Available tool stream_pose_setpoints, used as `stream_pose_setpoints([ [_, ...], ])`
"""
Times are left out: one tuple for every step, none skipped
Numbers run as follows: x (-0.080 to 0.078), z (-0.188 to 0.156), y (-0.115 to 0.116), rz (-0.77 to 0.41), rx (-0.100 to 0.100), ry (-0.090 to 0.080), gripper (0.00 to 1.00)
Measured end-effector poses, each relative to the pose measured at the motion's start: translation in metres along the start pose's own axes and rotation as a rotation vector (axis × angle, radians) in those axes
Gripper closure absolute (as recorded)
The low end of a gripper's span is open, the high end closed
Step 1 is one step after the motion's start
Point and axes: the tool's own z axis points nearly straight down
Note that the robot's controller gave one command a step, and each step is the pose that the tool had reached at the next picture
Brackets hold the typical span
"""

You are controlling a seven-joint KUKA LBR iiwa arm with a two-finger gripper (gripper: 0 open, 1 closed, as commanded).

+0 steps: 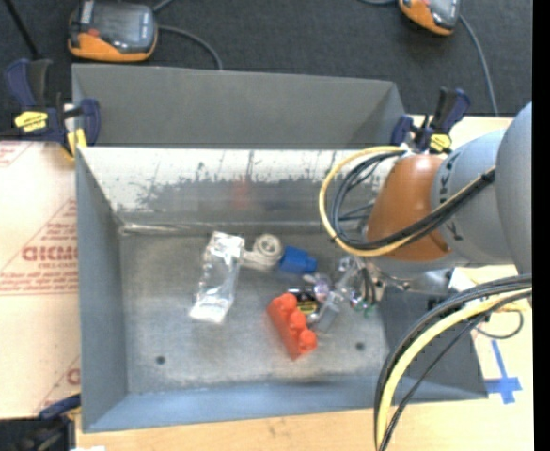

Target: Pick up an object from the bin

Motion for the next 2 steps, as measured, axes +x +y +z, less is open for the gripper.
stream_pose_setpoints([
  [-0.002, -0.001, 0.0, -0.002, -0.001, -0.004, 1.0],
  [-0.004, -0.024, 0.0, -0.007, -0.001, 0.001, 1.0],
])
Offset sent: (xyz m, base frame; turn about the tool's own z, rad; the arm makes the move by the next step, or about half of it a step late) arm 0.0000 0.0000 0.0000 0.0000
